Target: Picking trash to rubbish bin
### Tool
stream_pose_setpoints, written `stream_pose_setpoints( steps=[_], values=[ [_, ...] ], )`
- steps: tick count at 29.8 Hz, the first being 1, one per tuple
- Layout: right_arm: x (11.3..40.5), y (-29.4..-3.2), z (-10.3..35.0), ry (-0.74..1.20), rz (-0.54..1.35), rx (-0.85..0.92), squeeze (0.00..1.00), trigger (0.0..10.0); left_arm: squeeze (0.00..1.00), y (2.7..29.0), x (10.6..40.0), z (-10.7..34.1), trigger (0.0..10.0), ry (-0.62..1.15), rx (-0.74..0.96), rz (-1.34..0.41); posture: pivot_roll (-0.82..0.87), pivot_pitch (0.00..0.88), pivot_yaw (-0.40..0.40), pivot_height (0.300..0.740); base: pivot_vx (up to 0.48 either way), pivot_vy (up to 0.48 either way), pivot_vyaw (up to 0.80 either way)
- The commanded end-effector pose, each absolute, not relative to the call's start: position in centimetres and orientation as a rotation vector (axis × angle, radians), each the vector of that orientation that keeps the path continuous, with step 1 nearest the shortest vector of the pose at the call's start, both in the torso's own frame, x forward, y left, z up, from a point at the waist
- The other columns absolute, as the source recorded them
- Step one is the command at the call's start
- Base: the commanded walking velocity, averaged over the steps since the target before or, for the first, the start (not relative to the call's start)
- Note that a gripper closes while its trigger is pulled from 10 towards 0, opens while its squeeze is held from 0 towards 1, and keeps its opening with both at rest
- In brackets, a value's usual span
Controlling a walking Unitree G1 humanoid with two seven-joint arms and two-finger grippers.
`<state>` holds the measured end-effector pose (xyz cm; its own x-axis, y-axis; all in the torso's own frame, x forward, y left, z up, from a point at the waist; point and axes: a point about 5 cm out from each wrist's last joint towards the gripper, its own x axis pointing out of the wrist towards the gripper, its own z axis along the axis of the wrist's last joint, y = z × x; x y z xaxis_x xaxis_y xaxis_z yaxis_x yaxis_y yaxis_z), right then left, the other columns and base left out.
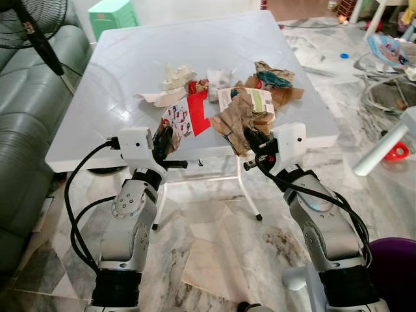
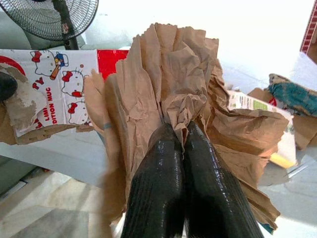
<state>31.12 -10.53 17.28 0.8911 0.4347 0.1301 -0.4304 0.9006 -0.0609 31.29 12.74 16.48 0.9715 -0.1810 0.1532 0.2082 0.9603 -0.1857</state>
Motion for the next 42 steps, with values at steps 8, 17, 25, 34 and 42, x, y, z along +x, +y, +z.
stream_pose_setpoints(
  steps=[8, 17, 25, 34, 42],
  values=[
    [31.1, -10.2, 17.5, -0.151, 0.454, -0.021, 0.0, 10.0, 0.0, 13.2, 31.2, 16.1, 10.0, -0.105, -0.217, -0.192, -0.03, 0.085, 0.076, 0.74, 0.0, 0.0, -0.72],
    [30.9, -10.2, 17.6, -0.162, 0.461, -0.017, 0.0, 10.0, 0.0, 13.2, 31.2, 16.0, 10.0, -0.097, -0.213, -0.193, -0.02, 0.092, 0.076, 0.74, 0.0, 0.259, -0.19],
    [30.9, -10.1, 17.6, -0.165, 0.463, -0.019, 0.0, 10.0, 0.0, 13.1, 31.1, 15.8, 10.0, -0.089, -0.209, -0.193, -0.03, 0.091, 0.076, 0.74, 0.0, 0.289, 0.0],
    [30.9, -10.1, 17.7, -0.169, 0.461, -0.023, 0.0, 10.0, 0.0, 13.1, 31.1, 15.8, 10.0, -0.087, -0.206, -0.193, -0.03, 0.091, 0.076, 0.74, 0.0, 0.137, 0.0],
    [31.5, -14.5, 16.9, -0.179, 0.151, -0.075, 0.0, 10.0, 0.0, 13.6, 30.8, 15.1, 10.0, -0.073, -0.178, -0.18, -0.03, 0.089, 0.078, 0.74, 0.0, 0.0, 0.0]
  ],
)
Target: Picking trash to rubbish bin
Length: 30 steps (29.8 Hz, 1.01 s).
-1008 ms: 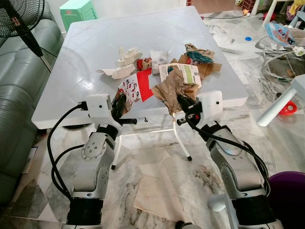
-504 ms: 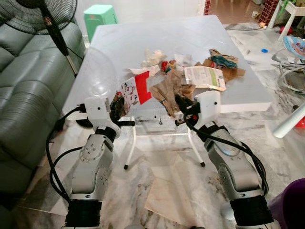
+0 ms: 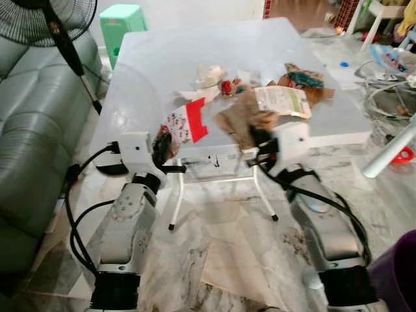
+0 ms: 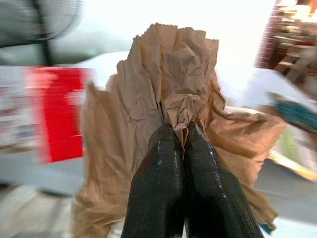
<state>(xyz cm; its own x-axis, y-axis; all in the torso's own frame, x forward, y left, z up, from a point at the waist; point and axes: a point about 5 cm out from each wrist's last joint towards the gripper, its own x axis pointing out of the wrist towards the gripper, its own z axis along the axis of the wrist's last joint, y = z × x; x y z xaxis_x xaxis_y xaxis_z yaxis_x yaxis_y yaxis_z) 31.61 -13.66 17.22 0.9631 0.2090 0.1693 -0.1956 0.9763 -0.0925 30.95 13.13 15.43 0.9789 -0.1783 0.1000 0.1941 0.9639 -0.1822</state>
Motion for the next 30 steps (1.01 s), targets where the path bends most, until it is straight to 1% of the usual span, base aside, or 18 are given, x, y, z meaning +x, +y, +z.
stream_pose_setpoints(
  steps=[1, 3, 5, 7, 12, 14, 19, 20, 24, 27, 30],
  values=[
    [31.3, -15.0, 16.9, -0.183, 0.123, -0.08, 0.0, 10.0, 0.0, 13.7, 30.7, 15.0, 10.0, -0.074, -0.169, -0.176, -0.03, 0.089, 0.078, 0.74, 0.0, 0.0, 0.0],
    [30.7, -16.0, 16.4, -0.179, 0.074, -0.089, 0.0, 10.0, 0.0, 14.1, 30.4, 15.0, 10.0, -0.089, -0.143, -0.162, -0.04, 0.088, 0.087, 0.74, 0.0, 0.0, 0.0],
    [30.2, -16.4, 16.1, -0.18, 0.055, -0.102, 0.0, 10.0, 0.0, 14.3, 30.0, 15.3, 10.0, -0.123, -0.086, -0.16, -0.04, 0.088, 0.092, 0.74, 0.0, 0.0, 0.0],
    [29.9, -16.6, 15.9, -0.175, 0.039, -0.104, 0.0, 10.0, 0.0, 14.4, 29.8, 15.5, 10.0, -0.138, -0.065, -0.161, -0.05, 0.088, 0.093, 0.74, 0.0, 0.0, 0.0],
    [29.3, -16.9, 15.3, -0.161, -0.001, -0.1, 0.0, 10.0, 0.0, 14.3, 29.4, 15.6, 10.0, -0.143, -0.064, -0.155, -0.05, 0.084, 0.1, 0.74, 0.0, 0.0, 0.0],
    [28.6, -17.0, 14.7, -0.147, -0.022, -0.096, 0.0, 10.0, 0.0, 13.7, 29.2, 15.2, 10.0, -0.131, -0.066, -0.175, -0.05, 0.074, 0.086, 0.74, 0.0, 0.27, 0.0],
    [28.4, -16.9, 14.5, -0.137, -0.016, -0.093, 0.0, 10.0, 0.0, 13.2, 29.4, 15.7, 10.0, -0.142, -0.056, -0.204, -0.04, 0.068, 0.073, 0.74, 0.0, 0.304, 0.0],
    [28.5, -16.8, 14.5, -0.136, -0.009, -0.096, 0.0, 10.0, 0.0, 13.3, 29.5, 15.7, 10.0, -0.143, -0.056, -0.201, -0.04, 0.065, 0.071, 0.74, 0.0, -0.469, 0.0],
    [29.1, -16.5, 14.9, -0.148, 0.006, -0.1, 0.0, 10.0, 0.0, 13.8, 29.8, 15.8, 10.0, -0.14, -0.065, -0.169, -0.04, 0.069, 0.074, 0.74, 0.0, 0.0, 0.0],
    [29.4, -16.8, 15.3, -0.156, -0.006, -0.1, 0.0, 10.0, 0.0, 14.0, 29.7, 15.5, 10.0, -0.127, -0.074, -0.155, -0.04, 0.069, 0.08, 0.74, 0.0, 0.223, 0.0],
    [29.5, -17.3, 15.2, -0.153, -0.025, -0.103, 0.0, 10.0, 0.0, 13.8, 29.7, 15.5, 10.0, -0.123, -0.068, -0.166, -0.05, 0.07, 0.083, 0.74, 0.0, 0.0, 0.0]
  ],
)
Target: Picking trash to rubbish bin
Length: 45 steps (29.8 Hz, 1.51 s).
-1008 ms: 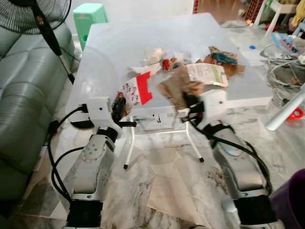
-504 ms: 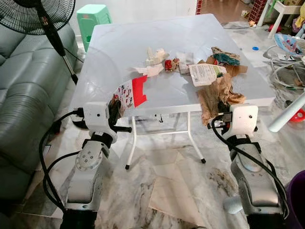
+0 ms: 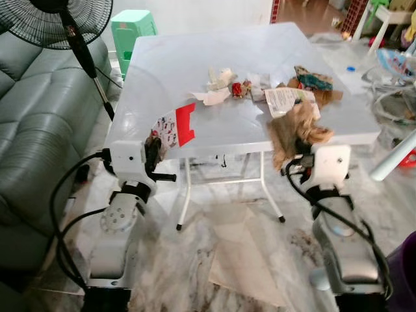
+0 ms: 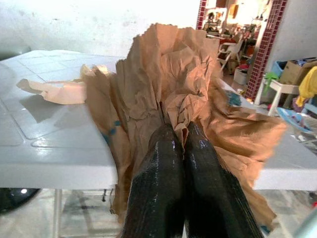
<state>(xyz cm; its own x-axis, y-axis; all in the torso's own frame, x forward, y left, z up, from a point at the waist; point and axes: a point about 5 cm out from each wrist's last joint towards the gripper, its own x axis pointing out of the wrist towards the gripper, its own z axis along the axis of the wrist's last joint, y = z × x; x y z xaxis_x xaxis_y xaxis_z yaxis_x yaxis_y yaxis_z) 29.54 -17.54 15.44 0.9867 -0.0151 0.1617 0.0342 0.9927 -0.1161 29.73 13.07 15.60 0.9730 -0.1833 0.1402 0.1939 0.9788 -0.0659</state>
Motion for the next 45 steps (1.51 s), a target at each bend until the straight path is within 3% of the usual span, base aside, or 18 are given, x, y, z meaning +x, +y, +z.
stream_pose_setpoints(
  steps=[1, 11, 24, 40, 45],
  values=[
    [29.5, -17.4, 15.2, -0.151, -0.029, -0.102, 0.0, 10.0, 0.0, 13.8, 29.7, 15.5, 10.0, -0.123, -0.067, -0.168, -0.05, 0.07, 0.083, 0.74, 0.0, 0.0, 0.0],
    [29.7, -17.9, 15.4, -0.151, -0.042, -0.113, 0.0, 10.0, 0.0, 13.6, 30.5, 15.9, 10.0, -0.137, -0.089, -0.17, -0.06, 0.063, 0.085, 0.74, 0.0, 0.0, 0.0],
    [30.0, -17.9, 15.6, -0.155, -0.041, -0.11, 0.0, 10.0, 0.0, 13.8, 30.7, 15.7, 10.0, -0.117, -0.087, -0.163, -0.06, 0.068, 0.086, 0.74, 0.0, 0.46, 0.0],
    [30.3, -18.1, 15.7, -0.156, -0.057, -0.119, 0.0, 10.0, 0.0, 13.1, 30.5, 15.9, 10.0, -0.137, -0.056, -0.216, -0.06, 0.072, 0.093, 0.74, 0.0, 0.0, 0.0],
    [30.4, -18.3, 15.5, -0.134, -0.074, -0.126, 0.0, 10.0, 0.0, 13.0, 30.6, 15.9, 10.0, -0.137, -0.071, -0.218, -0.06, 0.072, 0.092, 0.74, 0.0, 0.0, -0.65]
  ],
)
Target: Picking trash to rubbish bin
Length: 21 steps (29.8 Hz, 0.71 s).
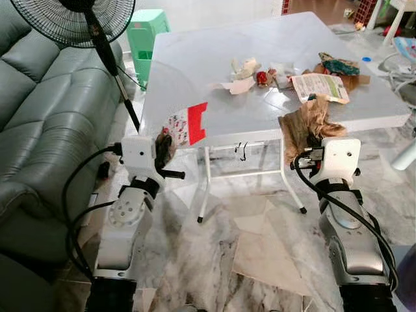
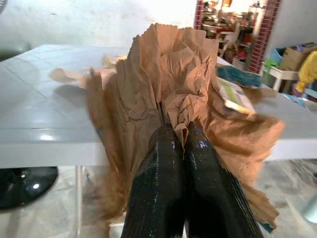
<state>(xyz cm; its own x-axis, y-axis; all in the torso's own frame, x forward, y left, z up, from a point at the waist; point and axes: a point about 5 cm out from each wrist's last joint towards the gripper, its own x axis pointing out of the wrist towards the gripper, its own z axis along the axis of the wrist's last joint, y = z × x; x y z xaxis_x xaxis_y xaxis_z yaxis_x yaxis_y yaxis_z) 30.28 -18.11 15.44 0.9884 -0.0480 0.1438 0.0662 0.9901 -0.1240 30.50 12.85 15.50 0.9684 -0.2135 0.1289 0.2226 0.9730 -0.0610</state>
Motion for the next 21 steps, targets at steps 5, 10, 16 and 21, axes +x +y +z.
stream_pose_setpoints(
  steps=[5, 10, 16, 21],
  values=[
    [30.5, -18.37, 15.56, -0.135, -0.072, -0.13, 0.0, 10.0, 0.0, 12.65, 30.71, 16.02, 10.0, -0.146, -0.078, -0.237, -0.06, 0.072, 0.09, 0.74, 0.0, 0.0, -0.77],
    [30.77, -18.01, 15.89, -0.147, -0.055, -0.144, 0.0, 10.0, 0.0, 12.43, 30.75, 16.22, 10.0, -0.157, -0.062, -0.256, -0.06, 0.071, 0.083, 0.74, 0.0, 0.0, -0.77],
    [30.89, -17.75, 16.1, -0.156, -0.039, -0.152, 0.0, 10.0, 0.0, 12.36, 30.67, 16.21, 10.0, -0.161, -0.068, -0.263, -0.06, 0.07, 0.079, 0.74, 0.0, 0.0, -0.77],
    [30.85, -17.8, 16.12, -0.156, -0.038, -0.153, 0.0, 10.0, 0.0, 12.09, 30.53, 15.99, 10.0, -0.155, -0.068, -0.278, -0.07, 0.071, 0.078, 0.74, 0.169, 0.0, -0.77]
  ],
)
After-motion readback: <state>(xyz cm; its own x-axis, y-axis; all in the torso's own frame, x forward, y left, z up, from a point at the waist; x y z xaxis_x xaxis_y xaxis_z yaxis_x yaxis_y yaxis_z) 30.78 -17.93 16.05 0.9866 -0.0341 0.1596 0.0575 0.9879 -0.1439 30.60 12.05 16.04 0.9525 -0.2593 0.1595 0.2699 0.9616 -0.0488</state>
